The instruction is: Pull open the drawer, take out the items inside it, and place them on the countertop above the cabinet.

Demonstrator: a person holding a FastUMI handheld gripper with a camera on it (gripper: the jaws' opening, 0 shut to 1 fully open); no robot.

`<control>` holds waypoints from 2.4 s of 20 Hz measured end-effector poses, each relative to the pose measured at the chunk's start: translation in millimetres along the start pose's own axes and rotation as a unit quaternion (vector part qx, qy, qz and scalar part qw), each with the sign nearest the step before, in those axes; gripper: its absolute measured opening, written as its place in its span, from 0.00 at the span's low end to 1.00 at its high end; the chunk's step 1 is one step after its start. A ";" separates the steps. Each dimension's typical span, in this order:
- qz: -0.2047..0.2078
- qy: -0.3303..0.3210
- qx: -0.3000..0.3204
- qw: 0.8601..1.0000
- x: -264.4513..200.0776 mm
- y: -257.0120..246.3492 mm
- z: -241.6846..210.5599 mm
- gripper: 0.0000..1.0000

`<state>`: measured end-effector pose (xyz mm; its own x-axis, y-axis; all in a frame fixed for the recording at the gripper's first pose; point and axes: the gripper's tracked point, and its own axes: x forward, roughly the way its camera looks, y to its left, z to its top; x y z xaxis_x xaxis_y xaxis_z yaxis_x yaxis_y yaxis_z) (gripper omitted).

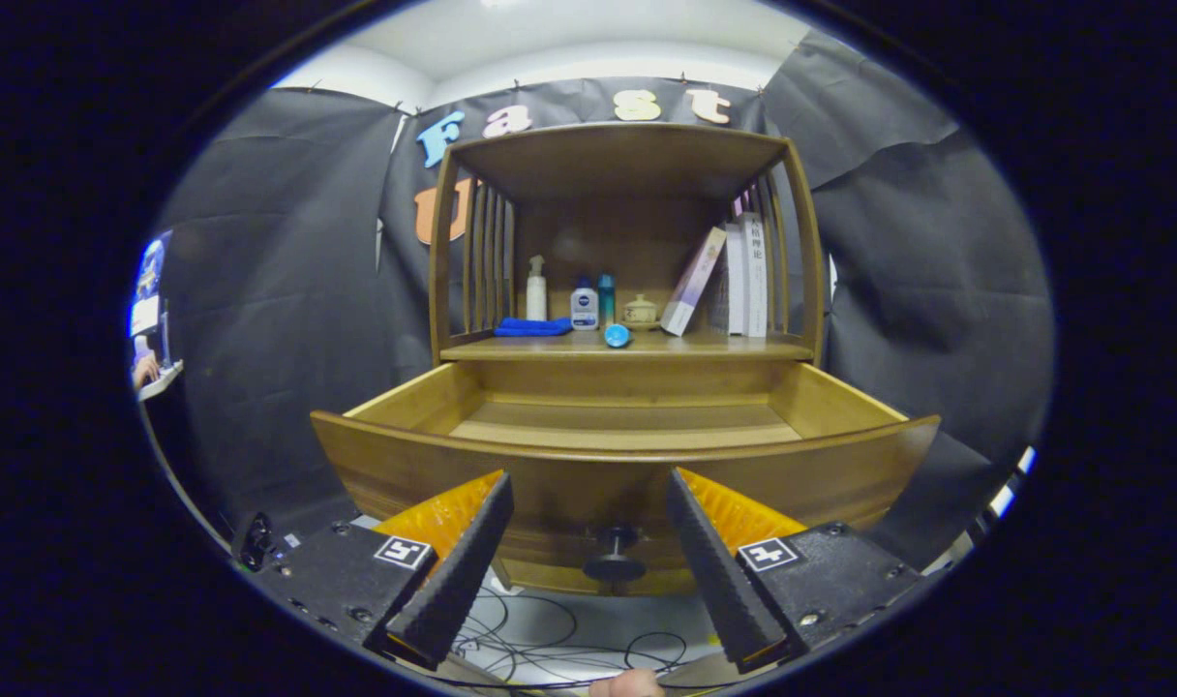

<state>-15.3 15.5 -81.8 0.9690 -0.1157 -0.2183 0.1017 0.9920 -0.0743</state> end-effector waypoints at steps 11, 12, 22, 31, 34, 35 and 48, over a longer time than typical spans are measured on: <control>-0.032 0.013 0.026 0.999 32.2 -11.5 -51.9 1.00; -0.040 0.015 0.027 0.999 34.2 -13.1 -54.4 1.00; -0.043 -0.005 0.028 0.999 44.7 -14.2 -49.2 0.99; -0.038 -0.011 0.018 0.999 57.9 -17.2 -44.0 0.99; -0.038 -0.013 0.015 0.999 65.7 -17.4 -40.8 0.99; -0.038 -0.014 0.013 0.999 68.7 -17.6 -39.9 0.99; -0.019 0.016 0.007 1.000 150.5 -16.8 -12.3 0.99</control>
<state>126.0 -19.2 -125.4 0.9566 -0.1537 -0.2476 0.1405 0.9876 -0.0702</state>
